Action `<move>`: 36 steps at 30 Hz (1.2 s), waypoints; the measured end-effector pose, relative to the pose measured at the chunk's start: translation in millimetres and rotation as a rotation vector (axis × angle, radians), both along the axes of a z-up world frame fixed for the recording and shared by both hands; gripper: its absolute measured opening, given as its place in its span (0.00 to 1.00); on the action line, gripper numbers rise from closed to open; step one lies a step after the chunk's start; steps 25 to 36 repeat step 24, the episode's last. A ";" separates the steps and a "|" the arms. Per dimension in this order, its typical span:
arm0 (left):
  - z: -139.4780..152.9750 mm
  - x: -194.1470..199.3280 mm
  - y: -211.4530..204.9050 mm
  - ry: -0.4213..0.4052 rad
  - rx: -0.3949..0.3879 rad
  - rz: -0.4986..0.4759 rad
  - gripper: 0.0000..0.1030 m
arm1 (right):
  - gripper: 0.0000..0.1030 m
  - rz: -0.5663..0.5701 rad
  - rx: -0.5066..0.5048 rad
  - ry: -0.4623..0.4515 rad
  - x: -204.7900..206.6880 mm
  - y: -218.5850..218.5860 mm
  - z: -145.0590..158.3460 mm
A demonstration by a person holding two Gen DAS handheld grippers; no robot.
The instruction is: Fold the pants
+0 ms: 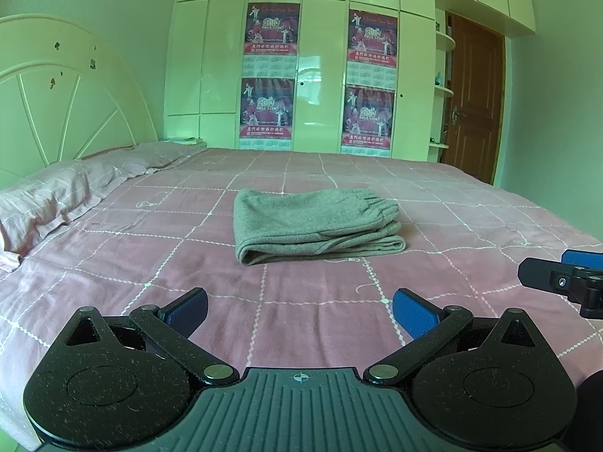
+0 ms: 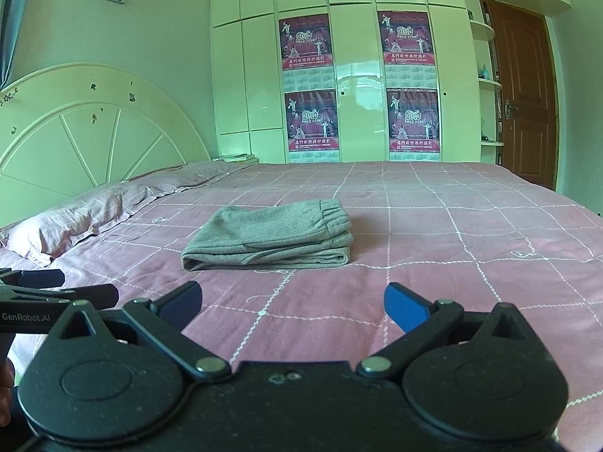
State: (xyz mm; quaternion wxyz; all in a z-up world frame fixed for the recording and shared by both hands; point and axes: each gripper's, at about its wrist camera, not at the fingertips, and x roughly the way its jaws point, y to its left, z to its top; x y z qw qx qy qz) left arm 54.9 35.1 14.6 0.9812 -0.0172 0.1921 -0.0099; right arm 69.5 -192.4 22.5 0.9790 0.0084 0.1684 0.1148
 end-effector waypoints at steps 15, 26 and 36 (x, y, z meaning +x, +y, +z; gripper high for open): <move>1.5 -2.6 3.3 -0.025 -0.011 0.013 1.00 | 0.94 0.000 0.000 -0.001 0.0 -0.4 0.2; 3.3 -5.5 2.2 -0.051 -0.013 -0.010 1.00 | 0.94 0.003 -0.002 -0.001 -0.1 0.1 0.7; 3.3 -5.5 2.2 -0.051 -0.013 -0.010 1.00 | 0.94 0.003 -0.002 -0.001 -0.1 0.1 0.7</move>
